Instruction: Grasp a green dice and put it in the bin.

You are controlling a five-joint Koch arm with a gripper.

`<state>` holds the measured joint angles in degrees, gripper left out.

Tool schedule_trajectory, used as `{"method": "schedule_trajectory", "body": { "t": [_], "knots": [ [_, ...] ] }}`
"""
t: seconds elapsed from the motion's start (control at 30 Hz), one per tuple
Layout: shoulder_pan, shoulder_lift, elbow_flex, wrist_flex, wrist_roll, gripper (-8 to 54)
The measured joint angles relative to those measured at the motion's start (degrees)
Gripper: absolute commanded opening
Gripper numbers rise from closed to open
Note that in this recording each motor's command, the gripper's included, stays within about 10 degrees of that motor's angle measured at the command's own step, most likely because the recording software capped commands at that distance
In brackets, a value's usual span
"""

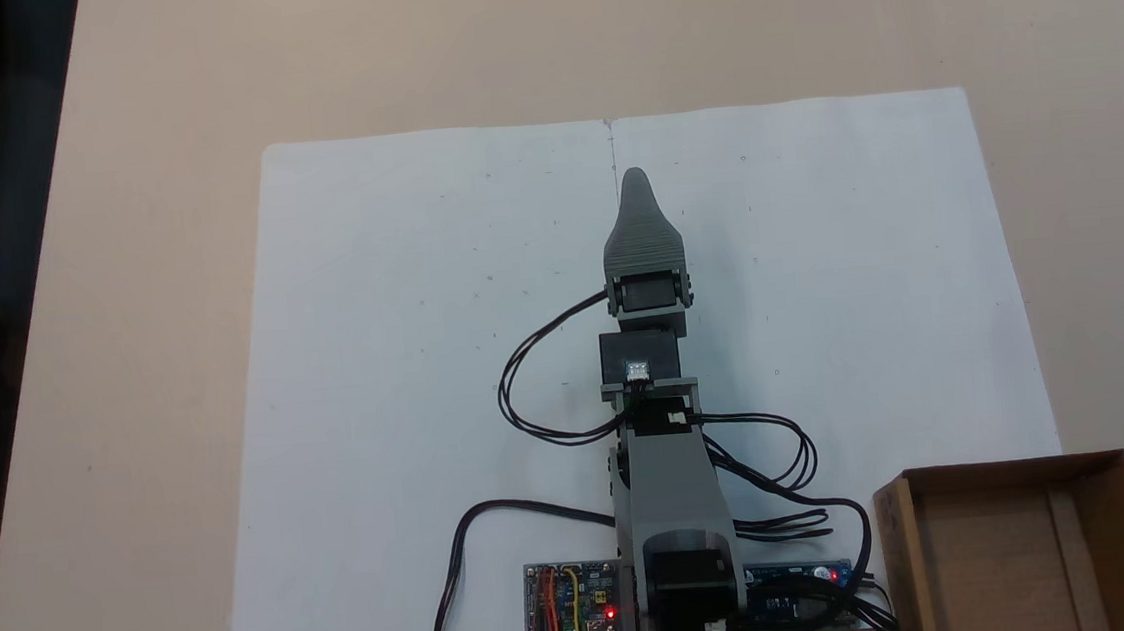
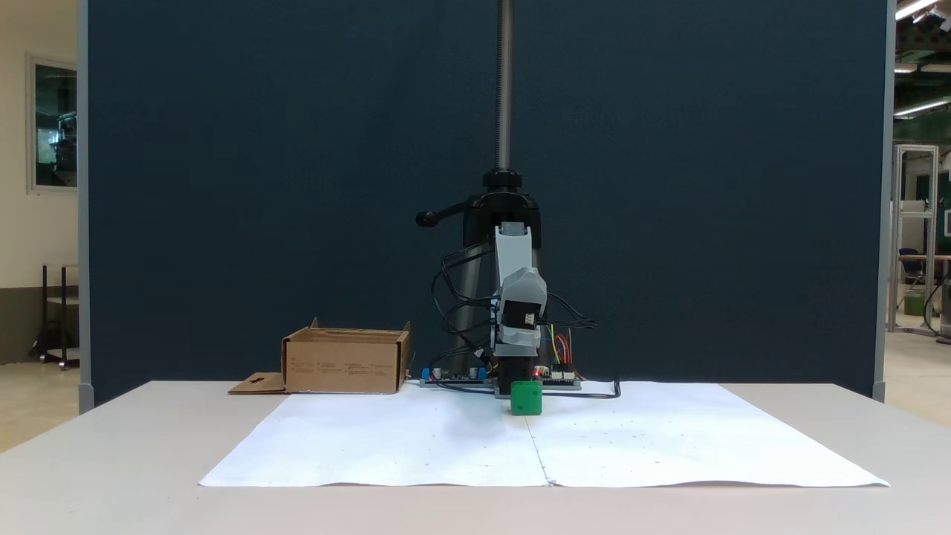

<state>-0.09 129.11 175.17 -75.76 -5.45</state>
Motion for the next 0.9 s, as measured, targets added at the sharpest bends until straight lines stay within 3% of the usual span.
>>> {"method": "schedule_trajectory", "body": {
  "t": [0.53,0.9],
  "knots": [
    [-0.09,0.0,-1.05,5.19,0.0,42.1],
    [1.49,0.0,-11.43,28.3,0.0,43.6]
  ]
}}
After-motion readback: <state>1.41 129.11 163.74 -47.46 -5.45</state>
